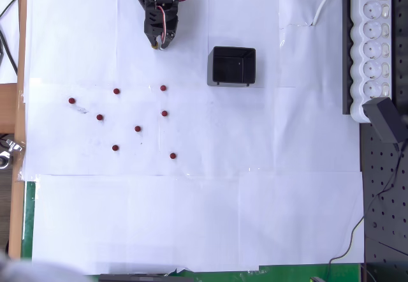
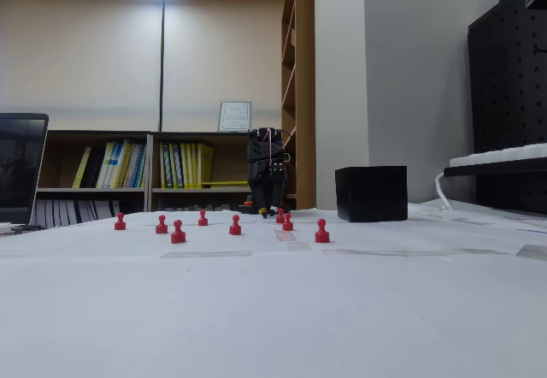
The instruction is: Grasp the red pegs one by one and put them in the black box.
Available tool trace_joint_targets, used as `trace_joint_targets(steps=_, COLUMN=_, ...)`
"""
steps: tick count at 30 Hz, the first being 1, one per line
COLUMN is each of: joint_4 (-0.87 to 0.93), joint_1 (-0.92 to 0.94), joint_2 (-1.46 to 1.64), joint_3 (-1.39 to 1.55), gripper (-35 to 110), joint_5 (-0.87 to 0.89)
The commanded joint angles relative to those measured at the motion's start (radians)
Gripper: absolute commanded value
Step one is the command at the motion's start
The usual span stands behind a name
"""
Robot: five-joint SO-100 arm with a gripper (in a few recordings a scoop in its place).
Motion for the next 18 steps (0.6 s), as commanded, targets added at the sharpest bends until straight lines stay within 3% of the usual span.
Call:
trace_joint_targets(steps=1, joint_4=0.012, joint_1=-0.011, joint_2=-0.014, joint_3=-0.011, gripper=1, joint_5=0.002)
trace_joint_targets(steps=10, joint_4=0.012, joint_1=-0.035, joint_2=-0.014, joint_3=-0.011, gripper=1, joint_5=0.011)
trace_joint_targets(steps=18, joint_4=-0.16, joint_1=-0.098, joint_2=0.126, joint_3=-0.011, gripper=3, joint_5=0.209)
